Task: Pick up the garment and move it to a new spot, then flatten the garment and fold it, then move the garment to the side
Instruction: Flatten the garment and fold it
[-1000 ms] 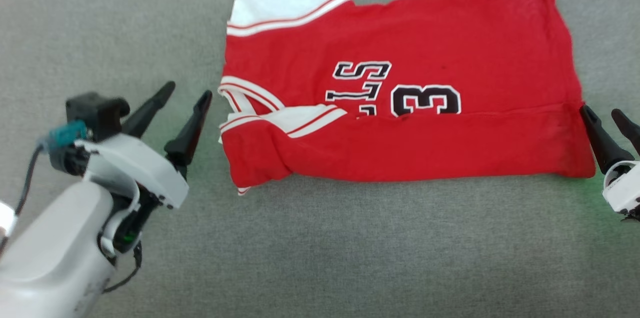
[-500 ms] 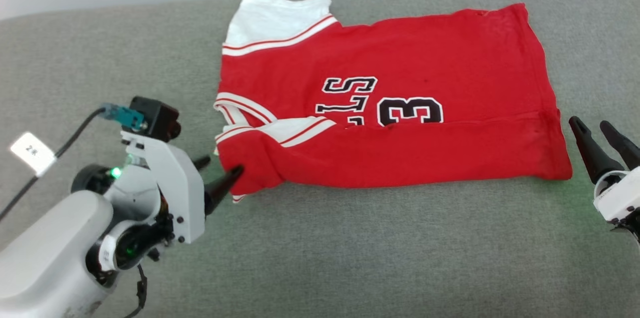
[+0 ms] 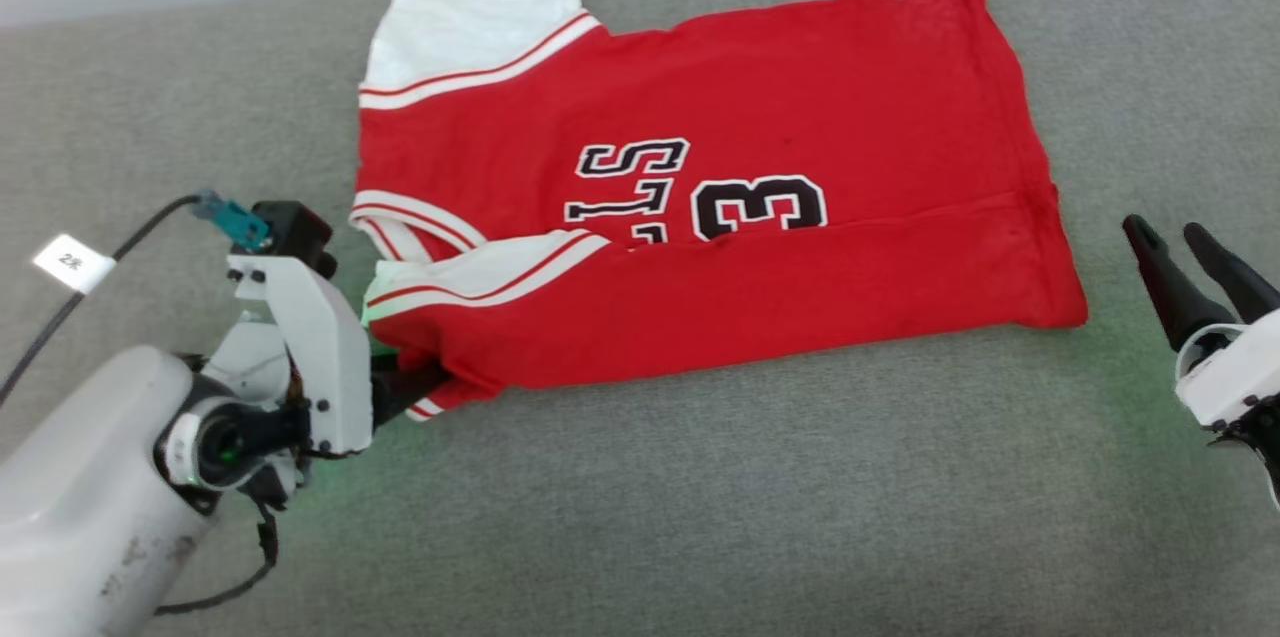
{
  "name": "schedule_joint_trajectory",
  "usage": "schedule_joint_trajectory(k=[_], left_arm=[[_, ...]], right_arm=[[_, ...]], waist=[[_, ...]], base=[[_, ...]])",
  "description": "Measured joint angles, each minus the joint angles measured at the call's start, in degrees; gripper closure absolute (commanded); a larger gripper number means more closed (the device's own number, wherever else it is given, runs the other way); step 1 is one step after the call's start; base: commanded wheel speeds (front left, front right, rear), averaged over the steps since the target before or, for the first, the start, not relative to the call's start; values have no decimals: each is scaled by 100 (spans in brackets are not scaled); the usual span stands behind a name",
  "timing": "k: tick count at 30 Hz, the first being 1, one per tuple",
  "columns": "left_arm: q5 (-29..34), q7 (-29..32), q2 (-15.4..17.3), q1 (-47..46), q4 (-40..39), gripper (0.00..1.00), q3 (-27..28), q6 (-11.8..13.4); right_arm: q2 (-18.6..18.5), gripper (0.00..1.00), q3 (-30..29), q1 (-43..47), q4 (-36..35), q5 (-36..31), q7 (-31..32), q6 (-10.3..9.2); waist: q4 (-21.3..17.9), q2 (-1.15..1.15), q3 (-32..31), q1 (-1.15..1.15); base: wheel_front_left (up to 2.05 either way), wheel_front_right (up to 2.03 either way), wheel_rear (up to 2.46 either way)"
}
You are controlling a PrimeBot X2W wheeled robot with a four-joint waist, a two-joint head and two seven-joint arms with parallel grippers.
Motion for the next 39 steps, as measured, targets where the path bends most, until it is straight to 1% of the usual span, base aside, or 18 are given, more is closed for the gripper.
schedule_joint_trajectory(k=[1, 2, 5, 9, 15, 18, 20, 21, 22, 23, 24, 28, 32, 35, 39], left_arm=[[-21, 7, -4, -10, 89, 70, 10, -79], [-51, 19, -5, -27, 166, 100, 14, -164], [-121, 57, 22, -69, 291, 100, 47, -434], [-144, -42, -26, -74, 326, 100, 44, -587], [-35, -174, -109, -98, 274, 100, -7, -683], [77, -263, -152, -118, 253, 100, -60, -710], [125, -312, -199, -130, 243, 100, -87, -725], [142, -343, -233, -138, 243, 100, -98, -728], [152, -375, -270, -140, 242, 100, -104, -732], [154, -393, -305, -141, 243, 100, -108, -733], [159, -424, -328, -143, 248, 100, -110, -734], [222, -561, -376, -138, 285, 100, -138, -767], [254, -789, -386, -16, 282, 100, -123, -784], [277, -1014, -333, 207, 168, 100, -113, -791], [318, -1165, -198, 561, -236, 100, -165, -806]], right_arm=[[4, 0, 32, -23, 3, 5, 20, 0], [-8, 0, 82, -38, 7, 7, 71, 0], [-126, 0, 363, -56, -8, -5, 308, 0], [-386, 0, 866, -320, -5, -112, 957, 1], [-671, 0, 1456, -782, 210, -259, 1989, 1], [-704, 0, 1585, -1000, 522, -415, 2365, 1], [-721, 0, 1695, -1082, 664, -478, 2501, 1], [-712, 14, 1710, -1120, 730, -477, 2529, 0], [-712, 53, 1722, -1144, 772, -468, 2548, 0], [-717, 73, 1744, -1153, 795, -448, 2552, 0], [-733, 100, 1768, -1162, 803, -441, 2550, -1], [-793, 100, 1887, -1192, 786, -343, 2526, 2], [-920, 100, 1864, -1070, 711, -190, 2404, 2], [-1027, 100, 1749, -832, 587, -94, 2262, 2], [-1303, 100, 1624, -313, 238, -40, 2184, 1]], waist=[[-36, 0, 13, 0], [-70, 0, 27, 0], [-156, 0, 71, 0], [-213, 0, 126, 0], [-150, 0, 160, 0], [-86, 0, 181, 0], [-36, 0, 193, 0], [-6, 0, 199, 0], [24, 0, 203, 0], [55, 0, 207, 0], [82, 0, 210, 0], [150, 0, 201, 0], [179, 0, 115, 0], [200, 0, 28, 0], [277, 0, -59, 0]], base=[[0, 0, 0], [0, 0, 0], [0, 0, 0], [0, 0, 0], [0, 0, 0], [0, 0, 0], [0, 0, 0], [0, 0, 0], [0, 0, 0], [0, 0, 0], [0, 0, 0], [0, 0, 0], [0, 0, 0], [0, 0, 0], [0, 0, 0]])
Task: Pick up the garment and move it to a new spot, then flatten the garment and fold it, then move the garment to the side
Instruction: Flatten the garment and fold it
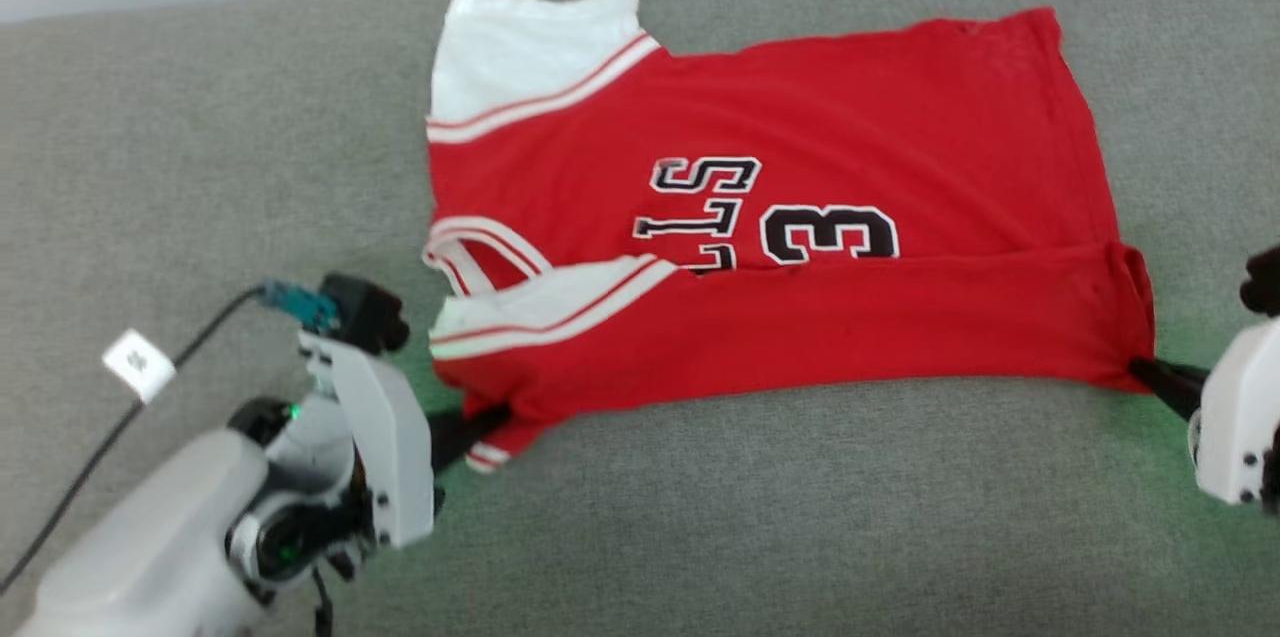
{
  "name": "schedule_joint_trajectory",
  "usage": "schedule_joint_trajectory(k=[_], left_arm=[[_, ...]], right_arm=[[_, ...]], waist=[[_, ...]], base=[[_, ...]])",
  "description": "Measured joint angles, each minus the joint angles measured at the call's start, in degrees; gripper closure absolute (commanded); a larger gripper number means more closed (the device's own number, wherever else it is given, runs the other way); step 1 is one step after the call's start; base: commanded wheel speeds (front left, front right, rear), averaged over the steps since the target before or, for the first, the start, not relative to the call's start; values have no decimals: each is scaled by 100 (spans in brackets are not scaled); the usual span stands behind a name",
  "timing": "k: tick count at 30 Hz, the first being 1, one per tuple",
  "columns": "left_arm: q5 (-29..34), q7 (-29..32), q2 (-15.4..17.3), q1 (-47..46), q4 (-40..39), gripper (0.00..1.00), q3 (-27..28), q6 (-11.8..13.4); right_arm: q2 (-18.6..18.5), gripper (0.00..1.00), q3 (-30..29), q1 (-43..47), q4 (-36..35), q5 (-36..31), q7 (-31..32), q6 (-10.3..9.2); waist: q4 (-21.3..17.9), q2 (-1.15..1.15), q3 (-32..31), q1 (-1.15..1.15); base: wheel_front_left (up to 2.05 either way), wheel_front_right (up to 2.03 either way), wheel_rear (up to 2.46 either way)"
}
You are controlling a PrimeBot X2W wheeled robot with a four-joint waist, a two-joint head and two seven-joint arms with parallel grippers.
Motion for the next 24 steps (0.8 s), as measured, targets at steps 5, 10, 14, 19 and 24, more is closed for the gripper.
schedule_joint_trajectory(k=[5, 10, 14, 19, 24], left_arm=[[-1, -70, 333, 446, -689, 100, -12, 171], [0, -289, 693, 1042, -1428, 100, 12, 482], [-15, -413, 877, 1421, -1938, 100, 35, 733], [-7, -697, 937, 1671, -2234, 20, 109, 889], [-53, -1146, 1001, 1887, -2543, 0, 353, 936]], right_arm=[[-224, 100, -330, 644, -643, 137, 165, 1], [-247, 100, -734, 1248, -1107, 37, 319, 0], [-156, 100, -1085, 1698, -1433, -66, 449, 0], [9, 20, -1517, 2085, -1833, -231, 455, 0], [186, 0, -1844, 2170, -2236, -453, 204, 0]], waist=[[62, 0, -71, 0], [36, 0, -112, 0], [31, 0, -134, 0], [57, 0, -187, 1], [44, 0, -195, 0]], base=[[0, 0, 0], [0, 0, 0], [0, 0, 0], [0, 0, 0], [0, 0, 0]])
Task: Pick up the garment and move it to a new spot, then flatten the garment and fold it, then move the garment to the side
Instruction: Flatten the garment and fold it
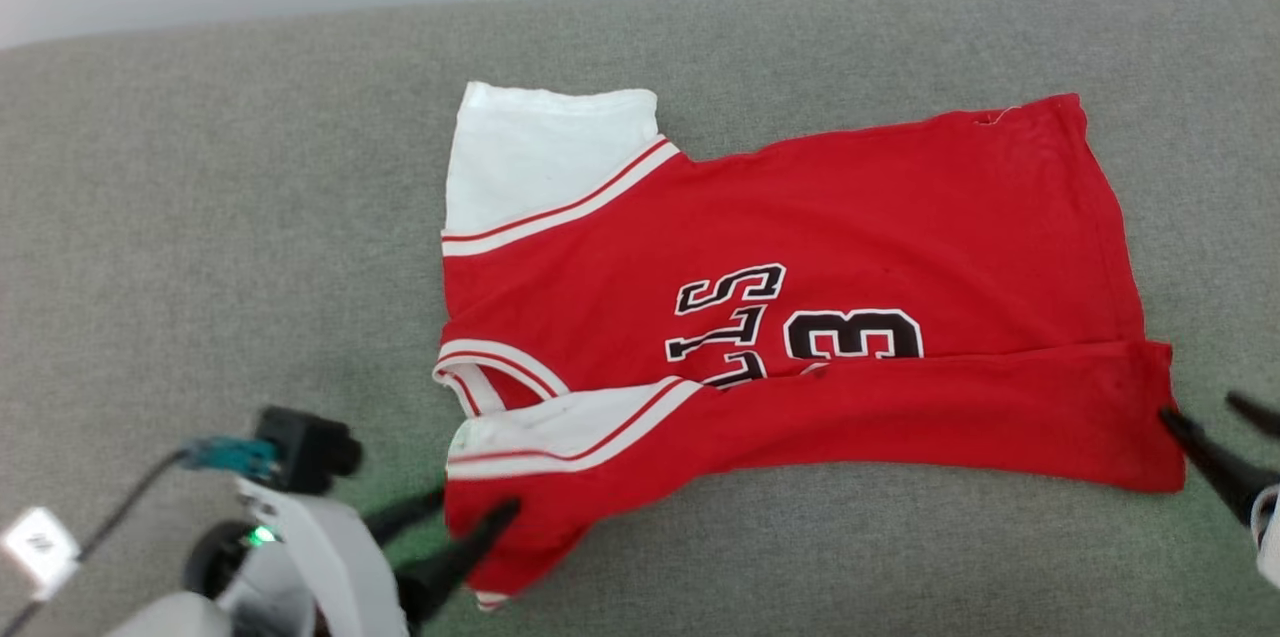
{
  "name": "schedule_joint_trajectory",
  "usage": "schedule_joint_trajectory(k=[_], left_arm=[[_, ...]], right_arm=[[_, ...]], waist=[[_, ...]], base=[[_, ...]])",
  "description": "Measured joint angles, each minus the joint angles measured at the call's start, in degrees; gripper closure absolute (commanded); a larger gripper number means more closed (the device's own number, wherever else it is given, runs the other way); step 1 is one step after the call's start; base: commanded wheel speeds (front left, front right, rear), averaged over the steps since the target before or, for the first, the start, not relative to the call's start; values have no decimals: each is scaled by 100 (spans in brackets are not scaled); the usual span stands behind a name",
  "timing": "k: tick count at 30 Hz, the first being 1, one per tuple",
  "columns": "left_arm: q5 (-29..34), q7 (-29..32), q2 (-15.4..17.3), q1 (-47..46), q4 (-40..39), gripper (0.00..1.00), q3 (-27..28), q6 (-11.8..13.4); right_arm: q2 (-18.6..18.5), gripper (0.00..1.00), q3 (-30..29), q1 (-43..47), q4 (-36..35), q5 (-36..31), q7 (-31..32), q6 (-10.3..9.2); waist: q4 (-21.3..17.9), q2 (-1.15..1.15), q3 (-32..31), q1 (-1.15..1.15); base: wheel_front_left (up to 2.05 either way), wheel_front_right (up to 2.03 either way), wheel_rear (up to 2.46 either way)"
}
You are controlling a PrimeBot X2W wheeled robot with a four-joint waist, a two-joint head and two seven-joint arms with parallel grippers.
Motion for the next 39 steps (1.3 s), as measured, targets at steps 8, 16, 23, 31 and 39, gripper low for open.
schedule_joint_trajectory(k=[8, 16, 23, 31, 39], left_arm=[[426, -1116, 248, -268, -63, 0, 860, 361], [1099, -1768, -247, -1805, 1214, 0, 1261, 498], [1430, -985, -582, -3402, 2807, 0, 935, 200], [1088, 1290, -673, -4513, 4530, 0, 480, -109], [934, 2859, -746, -5072, 5268, 0, 112, -392]], right_arm=[[756, 0, -218, -727, -102, -811, -1563, 0], [1312, 0, 92, -1652, 232, -1406, -3114, 0], [1511, 0, 260, -1892, 436, -1417, -3602, 0], [1517, 0, 453, -1894, 606, -1255, -3712, 0], [1440, 0, 511, -1923, 697, -1115, -3754, 0]], waist=[[-71, 0, 138, 0], [-309, 0, 363, 0], [-722, 0, 594, 0], [-1272, 0, 820, 0], [-1632, 0, 1011, 0]], base=[[0, 0, 0], [0, 0, 0], [0, 0, 0], [0, 0, 0], [0, 0, 0]])
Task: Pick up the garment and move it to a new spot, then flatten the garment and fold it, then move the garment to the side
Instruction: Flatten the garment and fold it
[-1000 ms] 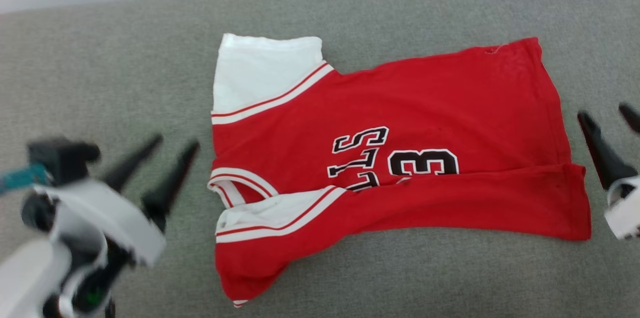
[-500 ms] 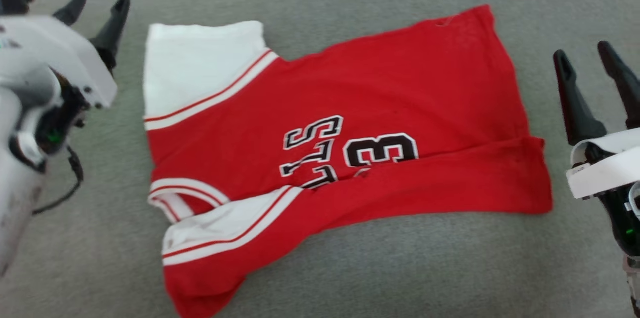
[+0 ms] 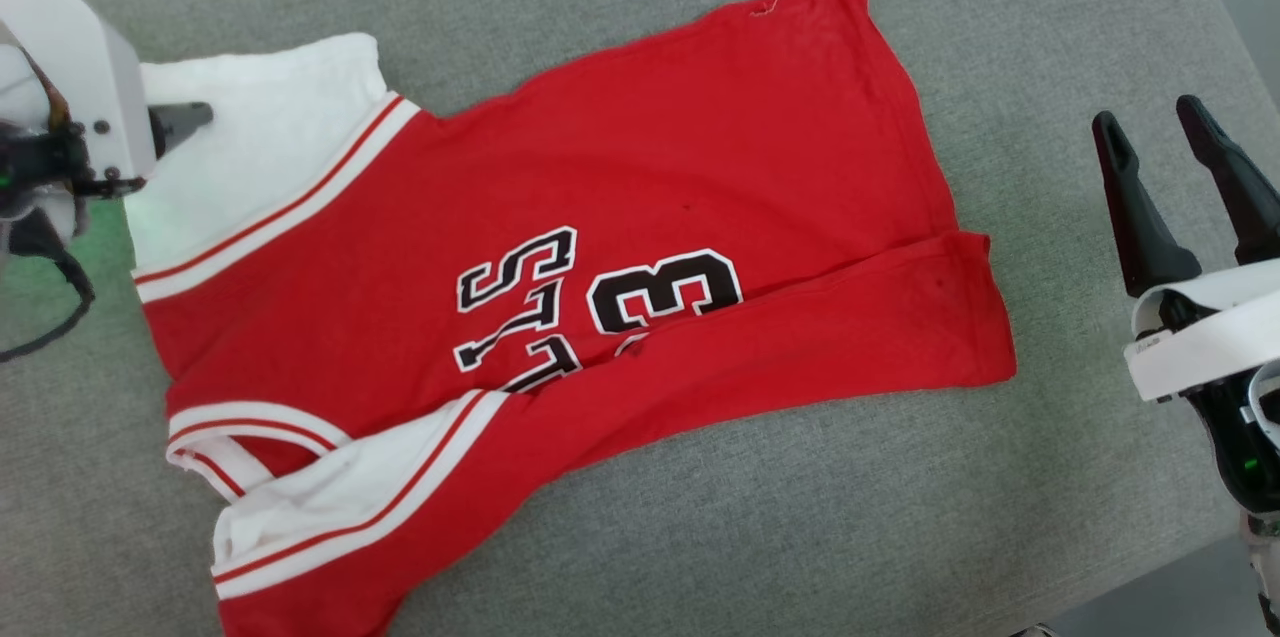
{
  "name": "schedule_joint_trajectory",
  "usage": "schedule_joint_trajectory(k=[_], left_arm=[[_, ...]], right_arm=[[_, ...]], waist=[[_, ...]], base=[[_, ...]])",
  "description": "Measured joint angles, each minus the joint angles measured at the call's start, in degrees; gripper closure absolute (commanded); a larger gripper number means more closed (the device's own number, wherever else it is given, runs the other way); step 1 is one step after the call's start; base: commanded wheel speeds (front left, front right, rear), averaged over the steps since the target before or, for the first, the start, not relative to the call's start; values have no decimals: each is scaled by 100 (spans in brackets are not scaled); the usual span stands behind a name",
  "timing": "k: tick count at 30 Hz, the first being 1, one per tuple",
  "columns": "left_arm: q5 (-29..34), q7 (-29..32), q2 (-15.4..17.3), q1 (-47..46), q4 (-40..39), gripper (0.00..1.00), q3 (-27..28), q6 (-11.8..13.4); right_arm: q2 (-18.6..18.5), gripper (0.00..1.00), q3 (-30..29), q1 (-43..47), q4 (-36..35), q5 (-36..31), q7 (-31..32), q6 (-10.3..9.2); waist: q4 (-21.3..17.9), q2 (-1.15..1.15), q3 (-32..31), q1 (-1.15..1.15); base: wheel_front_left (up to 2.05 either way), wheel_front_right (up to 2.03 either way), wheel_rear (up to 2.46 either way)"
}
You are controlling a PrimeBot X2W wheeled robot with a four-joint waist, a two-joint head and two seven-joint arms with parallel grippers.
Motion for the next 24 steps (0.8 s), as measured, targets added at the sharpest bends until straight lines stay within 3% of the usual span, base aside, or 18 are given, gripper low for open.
schedule_joint_trajectory(k=[2, 3, 5, 11, 19, 24], left_arm=[[7, 73, -7, -63, 33, 2, -24, -49], [-1, 73, -23, -82, 41, 30, -21, -76], [-56, 73, -73, -105, 71, 97, -4, -132], [-92, 19, -277, -188, 66, 100, -29, -271], [-71, 12, -563, -457, -93, 100, -115, -403], [3, -53, -738, -664, -168, 100, -183, -479]], right_arm=[[-1, 0, 1, -45, 24, 30, 5, 0], [-5, 0, 25, -80, 25, 49, 37, 0], [-25, 0, 108, -167, 35, 107, 135, 0], [-256, 0, 550, -1056, 433, 403, 1074, 0], [-435, 0, 1440, -2857, 2006, 541, 2652, 0], [-400, 0, 1610, -3670, 2997, 726, 3194, 0]], waist=[[-19, 0, 46, 0], [-18, 0, 64, 0], [10, 0, 80, 0], [182, 0, 139, 0], [523, 0, 356, 0], [772, 0, 550, 0]], base=[[0, 0, 0], [0, 0, 0], [0, 0, 0], [0, 0, 0], [0, 0, 0], [0, 0, 0]])
